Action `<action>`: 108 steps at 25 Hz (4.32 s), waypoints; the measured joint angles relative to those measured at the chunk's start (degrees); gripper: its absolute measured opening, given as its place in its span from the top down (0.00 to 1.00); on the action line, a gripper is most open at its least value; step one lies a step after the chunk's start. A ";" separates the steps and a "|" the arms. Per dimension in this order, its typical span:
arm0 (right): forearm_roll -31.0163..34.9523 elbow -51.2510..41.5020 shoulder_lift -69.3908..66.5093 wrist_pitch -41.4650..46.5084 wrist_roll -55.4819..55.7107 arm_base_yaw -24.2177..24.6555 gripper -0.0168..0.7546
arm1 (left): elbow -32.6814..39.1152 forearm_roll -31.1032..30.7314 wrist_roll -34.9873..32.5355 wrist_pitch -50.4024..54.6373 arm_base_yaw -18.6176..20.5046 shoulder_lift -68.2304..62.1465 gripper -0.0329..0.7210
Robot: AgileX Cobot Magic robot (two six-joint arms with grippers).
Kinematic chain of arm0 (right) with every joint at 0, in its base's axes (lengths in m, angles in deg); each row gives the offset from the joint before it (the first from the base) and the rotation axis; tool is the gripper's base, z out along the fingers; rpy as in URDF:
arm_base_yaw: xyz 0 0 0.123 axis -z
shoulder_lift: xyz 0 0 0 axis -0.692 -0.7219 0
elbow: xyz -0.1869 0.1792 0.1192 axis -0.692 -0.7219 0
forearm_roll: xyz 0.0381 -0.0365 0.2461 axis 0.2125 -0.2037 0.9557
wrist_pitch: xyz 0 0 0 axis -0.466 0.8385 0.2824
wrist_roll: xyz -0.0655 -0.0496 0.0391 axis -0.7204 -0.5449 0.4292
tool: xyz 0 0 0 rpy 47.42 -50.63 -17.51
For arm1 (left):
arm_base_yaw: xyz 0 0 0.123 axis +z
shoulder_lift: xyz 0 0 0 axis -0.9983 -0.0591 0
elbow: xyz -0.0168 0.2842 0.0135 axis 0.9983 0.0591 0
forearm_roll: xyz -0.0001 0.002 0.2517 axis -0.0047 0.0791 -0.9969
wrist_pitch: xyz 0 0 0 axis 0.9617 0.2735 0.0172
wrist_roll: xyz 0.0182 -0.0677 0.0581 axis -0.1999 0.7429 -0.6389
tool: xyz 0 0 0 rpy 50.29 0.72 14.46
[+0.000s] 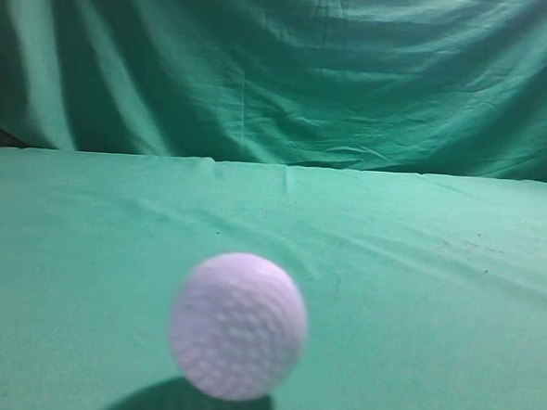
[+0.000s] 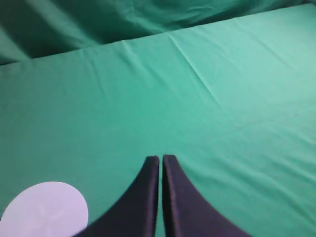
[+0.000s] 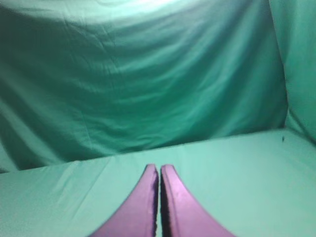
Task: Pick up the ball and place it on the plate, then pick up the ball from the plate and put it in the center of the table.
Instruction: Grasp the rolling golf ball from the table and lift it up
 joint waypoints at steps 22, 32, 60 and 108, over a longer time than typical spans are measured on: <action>2.05 17.40 -12.59 20.18 -6.39 0.00 0.98 | 22.72 0.10 -0.63 -3.94 0.00 27.82 0.96; 0.58 32.01 -34.20 47.80 -9.94 -0.96 0.98 | 22.77 -1.45 -0.78 -3.60 0.00 27.91 0.96; -11.54 45.04 -74.24 49.27 -3.51 -34.18 0.98 | 23.14 -2.90 -3.22 -3.48 0.00 27.91 0.96; -12.55 55.76 -93.81 46.83 4.43 -34.18 0.54 | 23.14 -2.90 -3.22 -3.48 0.00 27.91 0.96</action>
